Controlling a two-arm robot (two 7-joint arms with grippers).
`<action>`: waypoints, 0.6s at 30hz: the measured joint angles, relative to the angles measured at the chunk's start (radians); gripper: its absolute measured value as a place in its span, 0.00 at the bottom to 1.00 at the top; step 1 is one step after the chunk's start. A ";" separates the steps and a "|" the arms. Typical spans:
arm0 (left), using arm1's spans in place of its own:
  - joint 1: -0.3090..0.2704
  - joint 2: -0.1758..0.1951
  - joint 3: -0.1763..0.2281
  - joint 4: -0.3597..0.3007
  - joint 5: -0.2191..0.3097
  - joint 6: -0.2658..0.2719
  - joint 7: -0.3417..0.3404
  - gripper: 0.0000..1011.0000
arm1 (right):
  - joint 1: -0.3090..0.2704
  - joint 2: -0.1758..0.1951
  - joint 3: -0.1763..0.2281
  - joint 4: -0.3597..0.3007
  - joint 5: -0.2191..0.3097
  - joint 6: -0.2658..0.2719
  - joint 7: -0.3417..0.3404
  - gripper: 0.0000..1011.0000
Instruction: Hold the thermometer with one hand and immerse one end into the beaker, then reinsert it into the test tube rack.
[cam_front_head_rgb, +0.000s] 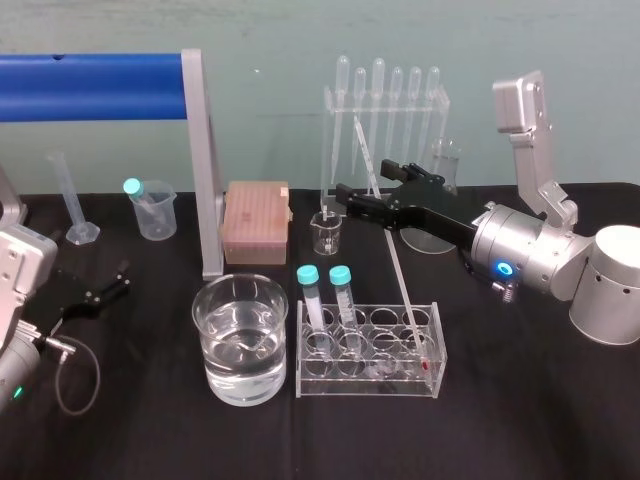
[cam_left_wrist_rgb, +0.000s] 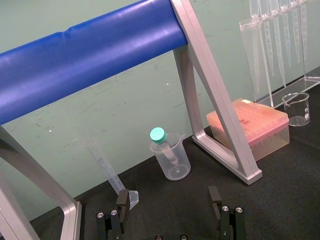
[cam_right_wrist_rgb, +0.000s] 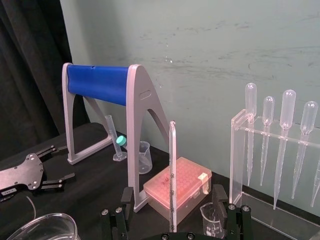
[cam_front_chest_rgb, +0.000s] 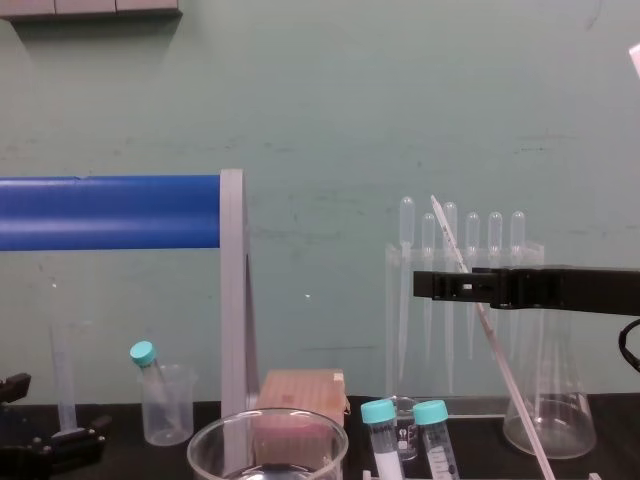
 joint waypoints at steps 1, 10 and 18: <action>0.000 0.000 0.000 0.000 0.000 0.000 0.000 1.00 | 0.000 0.000 0.000 0.000 0.000 0.000 0.000 0.99; 0.000 0.000 0.000 0.000 0.000 0.000 0.000 1.00 | 0.000 0.000 0.000 0.000 0.000 0.000 0.000 0.91; 0.000 0.000 0.000 0.000 0.000 0.000 0.000 1.00 | 0.000 0.000 0.000 0.000 0.000 0.000 0.000 0.66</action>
